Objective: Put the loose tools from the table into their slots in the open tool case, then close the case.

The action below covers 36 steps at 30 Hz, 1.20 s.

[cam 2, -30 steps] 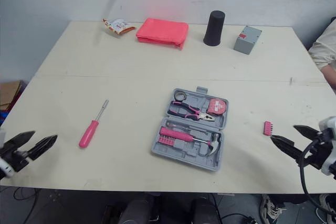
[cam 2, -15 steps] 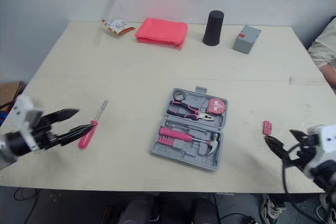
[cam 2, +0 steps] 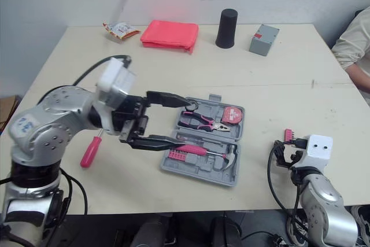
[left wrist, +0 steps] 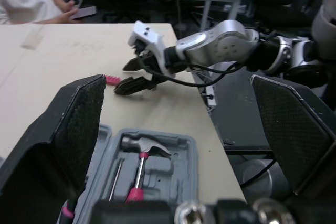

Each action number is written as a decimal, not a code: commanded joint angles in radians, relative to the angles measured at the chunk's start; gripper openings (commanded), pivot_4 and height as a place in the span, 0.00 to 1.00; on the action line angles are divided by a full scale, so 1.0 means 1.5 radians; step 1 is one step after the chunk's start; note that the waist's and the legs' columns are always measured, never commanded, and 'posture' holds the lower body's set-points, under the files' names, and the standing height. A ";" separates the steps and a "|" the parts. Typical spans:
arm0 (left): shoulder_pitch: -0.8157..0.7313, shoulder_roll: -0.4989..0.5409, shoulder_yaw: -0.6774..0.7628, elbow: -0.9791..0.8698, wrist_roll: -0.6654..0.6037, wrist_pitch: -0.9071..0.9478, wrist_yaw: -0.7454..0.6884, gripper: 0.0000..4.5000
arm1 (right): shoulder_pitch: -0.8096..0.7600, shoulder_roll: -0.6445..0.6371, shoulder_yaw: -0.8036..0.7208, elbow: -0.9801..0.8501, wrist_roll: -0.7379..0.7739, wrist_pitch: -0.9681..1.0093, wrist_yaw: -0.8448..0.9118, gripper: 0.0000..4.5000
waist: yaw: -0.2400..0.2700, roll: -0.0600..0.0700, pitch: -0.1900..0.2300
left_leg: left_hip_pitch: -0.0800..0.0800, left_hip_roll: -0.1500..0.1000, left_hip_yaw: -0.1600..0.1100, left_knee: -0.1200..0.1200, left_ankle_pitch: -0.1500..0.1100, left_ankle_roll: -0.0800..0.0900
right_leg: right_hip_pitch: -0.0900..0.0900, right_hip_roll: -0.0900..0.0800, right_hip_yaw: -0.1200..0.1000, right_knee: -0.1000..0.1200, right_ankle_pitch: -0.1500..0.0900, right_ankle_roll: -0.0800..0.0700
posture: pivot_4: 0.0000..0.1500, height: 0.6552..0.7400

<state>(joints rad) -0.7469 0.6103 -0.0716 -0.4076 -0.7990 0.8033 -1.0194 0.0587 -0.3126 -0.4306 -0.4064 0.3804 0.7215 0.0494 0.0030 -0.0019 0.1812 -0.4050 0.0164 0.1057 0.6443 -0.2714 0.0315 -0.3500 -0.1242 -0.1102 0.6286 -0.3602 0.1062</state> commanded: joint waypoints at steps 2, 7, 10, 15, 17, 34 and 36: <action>-0.024 -0.012 -0.026 0.015 0.018 -0.032 -0.029 0.99 | -0.017 0.008 0.012 0.008 -0.017 -0.018 -0.009 1.00 | -0.003 0.000 0.000 | 0.000 0.000 0.000 0.000 0.000 0.000 | 0.000 0.000 0.000 0.000 0.000 0.000 | 1.00 0.95; -0.028 -0.025 -0.043 0.026 0.036 -0.051 -0.033 0.99 | -0.030 0.010 0.015 0.025 -0.030 -0.026 -0.022 1.00 | -0.003 0.000 0.000 | 0.000 0.000 0.001 0.000 0.000 0.000 | -0.001 0.000 0.001 0.001 0.000 0.000 | 1.00 0.95; -0.031 -0.035 -0.044 0.031 0.039 -0.051 -0.033 1.00 | -0.029 0.010 0.016 0.023 -0.039 -0.020 -0.033 0.94 | -0.003 0.000 0.000 | 0.000 0.000 0.001 0.000 0.000 0.000 | -0.001 0.000 0.002 0.001 0.000 0.000 | 1.00 0.95; -0.032 -0.038 -0.045 0.034 0.041 -0.050 -0.039 1.00 | -0.030 0.007 0.016 0.024 -0.047 -0.019 -0.040 0.60 | -0.002 0.000 0.000 | 0.000 0.000 0.001 0.000 0.000 0.001 | -0.001 -0.001 0.002 0.001 0.000 0.000 | 1.00 0.95; -0.033 -0.038 -0.044 0.032 0.040 -0.048 -0.040 1.00 | -0.032 0.008 0.012 0.028 -0.047 -0.021 -0.042 0.60 | -0.002 0.000 0.000 | 0.000 0.000 0.001 0.000 0.000 0.001 | -0.001 -0.001 0.002 0.001 0.000 0.000 | 1.00 0.95; -0.022 -0.006 -0.045 0.016 0.063 -0.057 -0.047 1.00 | -0.042 -0.047 0.022 0.031 -0.038 -0.075 0.034 0.16 | -0.003 0.000 0.000 | 0.000 0.000 0.001 0.000 0.000 0.001 | -0.002 -0.001 0.002 0.005 0.000 0.000 | 1.00 0.95; -0.006 0.010 -0.049 0.017 0.079 -0.063 -0.053 1.00 | -0.055 -0.109 0.024 0.017 -0.010 -0.079 0.119 0.16 | -0.003 0.000 0.000 | 0.000 0.000 0.002 0.000 0.000 0.001 | -0.002 -0.001 0.002 0.005 0.000 0.000 | 1.00 0.95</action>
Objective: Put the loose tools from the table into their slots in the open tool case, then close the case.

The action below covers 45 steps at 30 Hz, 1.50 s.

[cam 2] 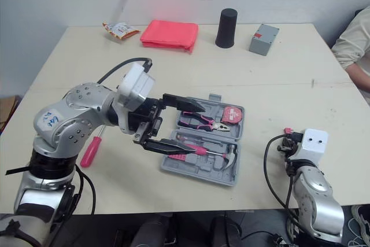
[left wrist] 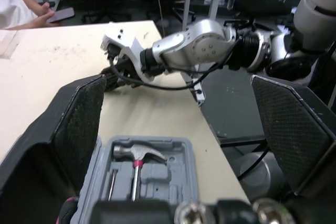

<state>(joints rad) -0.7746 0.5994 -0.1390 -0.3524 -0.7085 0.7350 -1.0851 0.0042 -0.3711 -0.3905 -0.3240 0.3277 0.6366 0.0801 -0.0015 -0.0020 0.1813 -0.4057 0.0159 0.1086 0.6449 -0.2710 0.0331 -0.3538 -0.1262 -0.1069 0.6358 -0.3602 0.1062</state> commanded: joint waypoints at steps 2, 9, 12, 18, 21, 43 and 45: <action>0.032 0.036 -0.007 -0.023 0.028 -0.022 -0.022 1.00 | -0.033 -0.149 0.007 -0.051 0.069 -0.018 0.217 0.16 | -0.001 0.001 0.001 | 0.000 0.000 0.001 0.000 0.000 0.001 | 0.000 0.000 0.001 0.000 0.000 0.000 | 1.00 0.95; 0.108 0.109 -0.006 -0.050 0.055 -0.040 -0.050 1.00 | -0.088 -0.370 0.113 -0.108 0.224 0.051 0.562 0.16 | 0.001 -0.001 0.002 | 0.000 0.003 0.002 0.000 0.000 0.001 | -0.001 0.000 0.001 -0.001 0.000 0.000 | 1.00 0.95; 0.144 0.144 -0.028 -0.047 0.111 -0.089 -0.065 1.00 | -0.129 -0.390 0.206 -0.160 0.249 0.094 0.603 0.16 | 0.001 -0.002 0.003 | 0.000 0.003 0.002 0.001 -0.001 0.001 | -0.001 -0.002 0.000 -0.003 0.000 0.000 | 1.00 0.95; 0.189 0.163 -0.030 -0.046 0.156 -0.123 -0.059 1.00 | -0.178 -0.329 0.333 -0.185 0.171 0.119 0.515 0.16 | 0.004 -0.003 0.003 | -0.001 0.001 0.001 0.002 -0.001 0.002 | -0.001 -0.004 0.000 -0.003 0.000 0.000 | 1.00 0.95; 0.197 0.166 -0.033 -0.045 0.173 -0.140 -0.061 1.00 | -0.188 -0.326 0.370 -0.192 0.149 0.123 0.512 0.16 | 0.005 -0.003 0.003 | -0.002 0.001 0.001 0.002 -0.001 0.002 | -0.001 -0.005 0.000 -0.004 0.000 0.000 | 1.00 0.95; 0.195 0.136 -0.043 -0.047 0.198 -0.153 -0.045 1.00 | -0.195 -0.336 0.415 -0.164 0.077 0.123 0.509 0.16 | 0.002 -0.004 0.003 | -0.001 0.001 0.002 0.002 -0.001 0.002 | -0.001 -0.004 0.000 -0.002 0.000 0.000 | 1.00 0.95; 0.193 0.132 -0.045 -0.047 0.201 -0.154 -0.044 1.00 | -0.195 -0.328 0.422 -0.162 0.072 0.124 0.504 0.16 | 0.002 -0.004 0.003 | -0.001 0.001 0.002 0.002 -0.001 0.002 | -0.001 -0.004 0.000 -0.002 0.000 0.000 | 1.00 0.95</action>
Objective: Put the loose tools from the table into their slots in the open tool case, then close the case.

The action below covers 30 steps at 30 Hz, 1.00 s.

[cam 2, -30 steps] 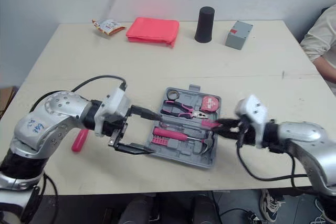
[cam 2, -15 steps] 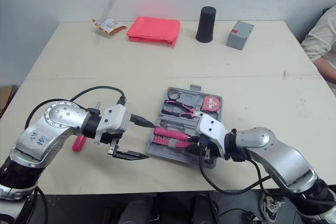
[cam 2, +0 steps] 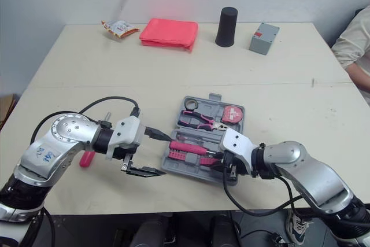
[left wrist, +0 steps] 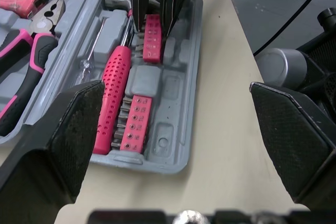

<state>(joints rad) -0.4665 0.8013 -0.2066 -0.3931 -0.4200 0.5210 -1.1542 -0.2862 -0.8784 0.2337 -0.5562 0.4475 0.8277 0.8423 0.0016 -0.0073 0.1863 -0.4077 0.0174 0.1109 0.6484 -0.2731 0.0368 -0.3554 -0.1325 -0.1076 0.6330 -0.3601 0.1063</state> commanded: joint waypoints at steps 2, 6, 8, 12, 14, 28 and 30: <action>-0.015 -0.003 -0.002 -0.020 0.014 -0.013 0.004 1.00 | 0.001 0.017 0.011 -0.007 -0.014 -0.002 -0.009 0.16 | 0.000 0.000 0.000 | 0.000 0.000 0.000 0.000 0.000 0.000 | 0.000 0.000 0.000 0.002 0.000 0.000 | 1.00 0.95; -0.008 -0.008 -0.002 -0.033 0.013 -0.007 0.011 1.00 | 0.000 0.035 0.008 -0.020 -0.010 0.018 -0.022 0.16 | 0.000 0.000 0.000 | 0.000 0.000 0.000 0.000 0.000 0.000 | 0.000 0.000 0.000 0.002 0.000 0.000 | 1.00 0.95; -0.004 -0.007 -0.003 -0.038 0.013 -0.006 0.011 1.00 | -0.003 0.040 0.005 -0.022 -0.005 0.025 -0.022 0.16 | -0.001 0.000 0.000 | 0.000 0.000 0.000 0.000 0.000 0.000 | 0.000 0.000 0.000 0.002 0.000 0.000 | 1.00 0.95; -0.008 -0.008 -0.004 -0.032 0.015 -0.008 0.009 1.00 | -0.016 0.056 -0.067 -0.032 0.078 0.059 0.003 0.56 | -0.002 0.000 0.000 | 0.000 0.000 0.000 0.000 0.000 0.000 | 0.000 0.001 0.000 0.003 0.000 0.000 | 1.00 0.95; -0.010 -0.009 -0.004 -0.030 0.016 -0.008 0.008 1.00 | -0.020 0.051 -0.089 -0.034 0.105 0.069 0.015 0.79 | -0.001 0.000 0.000 | 0.000 0.000 0.000 0.000 0.000 0.000 | 0.000 0.000 0.000 0.003 0.000 0.000 | 1.00 0.95; -0.029 -0.029 -0.012 -0.025 0.018 0.005 0.007 1.00 | 0.054 0.104 -0.078 0.139 0.034 -0.253 0.166 0.15 | -0.001 -0.001 0.000 | 0.000 0.000 0.000 0.000 0.000 0.000 | 0.000 0.001 0.000 0.003 0.000 0.000 | 1.00 0.95; -0.032 -0.031 -0.012 -0.027 0.017 0.010 0.009 1.00 | 0.056 0.115 -0.069 0.160 0.017 -0.268 0.164 0.02 | -0.001 -0.001 0.000 | 0.000 0.000 0.000 0.000 0.000 0.000 | 0.000 0.001 0.000 0.003 0.000 0.000 | 1.00 0.95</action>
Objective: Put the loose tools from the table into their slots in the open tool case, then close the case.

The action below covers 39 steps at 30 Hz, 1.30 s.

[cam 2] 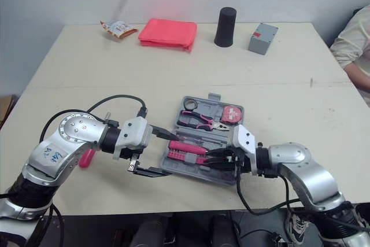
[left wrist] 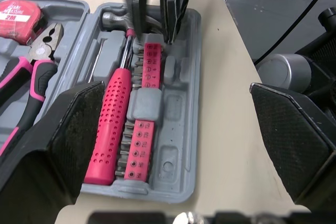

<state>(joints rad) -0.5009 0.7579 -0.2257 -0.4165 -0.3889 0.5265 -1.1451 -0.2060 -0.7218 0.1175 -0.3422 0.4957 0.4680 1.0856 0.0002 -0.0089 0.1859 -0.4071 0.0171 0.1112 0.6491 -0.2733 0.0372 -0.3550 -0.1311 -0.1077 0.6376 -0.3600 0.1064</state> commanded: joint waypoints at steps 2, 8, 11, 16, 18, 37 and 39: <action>-0.011 -0.003 0.001 -0.012 -0.004 0.009 0.003 1.00 | 0.003 0.013 0.020 0.036 -0.037 -0.041 0.003 0.02 | 0.000 0.000 0.000 | 0.000 0.000 0.000 0.000 0.000 0.000 | 0.000 0.000 0.000 0.000 0.000 0.000 | 1.00 0.95; -0.014 -0.002 0.004 -0.012 -0.003 0.015 0.004 1.00 | 0.011 -0.033 0.105 0.086 -0.157 -0.018 -0.011 0.02 | 0.001 0.000 0.000 | 0.000 0.000 0.000 0.000 0.000 0.000 | 0.000 0.000 0.000 0.000 0.000 0.000 | 1.00 0.95; -0.009 -0.002 0.008 -0.012 -0.003 0.016 0.010 1.00 | 0.014 -0.040 0.111 0.080 -0.163 -0.002 -0.024 0.02 | 0.002 -0.003 -0.002 | 0.002 0.000 -0.001 0.001 0.000 0.000 | 0.003 -0.001 0.000 -0.001 0.000 0.000 | 1.00 0.95; 0.039 0.000 0.061 -0.027 -0.024 0.048 0.057 1.00 | 0.025 -0.017 0.004 -0.001 -0.059 0.017 -0.050 0.02 | 0.003 -0.003 -0.002 | 0.005 0.000 -0.006 0.000 -0.001 -0.001 | 0.009 -0.001 -0.003 -0.007 0.000 0.000 | 1.00 0.95; 0.085 -0.013 0.128 -0.051 -0.062 0.093 0.109 1.00 | 0.030 -0.020 -0.068 -0.032 -0.004 0.045 -0.063 0.02 | 0.002 -0.003 -0.002 | 0.004 0.000 -0.006 0.000 -0.001 -0.001 | 0.009 -0.001 -0.004 -0.006 0.000 0.000 | 1.00 0.95; 0.710 -0.142 0.886 -0.029 -0.186 0.127 0.255 1.00 | 0.198 -0.253 -0.484 0.296 0.000 -0.006 0.083 0.98 | 0.011 -0.003 -0.001 | 0.003 0.000 -0.009 0.000 -0.006 0.001 | 0.010 -0.003 -0.006 -0.011 0.000 -0.001 | 1.00 0.95; 0.724 -0.147 0.881 -0.015 -0.179 0.103 0.262 1.00 | 0.174 -0.253 -0.471 0.324 -0.004 -0.022 0.077 0.98 | 0.012 -0.003 -0.001 | 0.002 0.000 -0.009 -0.001 -0.007 0.000 | 0.009 -0.004 -0.006 -0.012 -0.001 -0.002 | 1.00 0.95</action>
<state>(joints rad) 0.5793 0.5379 1.0718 -0.4451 -0.6663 0.7286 -0.7542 0.0803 -1.0924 -0.5749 0.1262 0.4966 0.4711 1.1969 0.0180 -0.0127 0.1845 -0.4034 0.0176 0.0974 0.6481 -0.2832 0.0372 -0.3408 -0.1364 -0.1175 0.6201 -0.3620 0.1026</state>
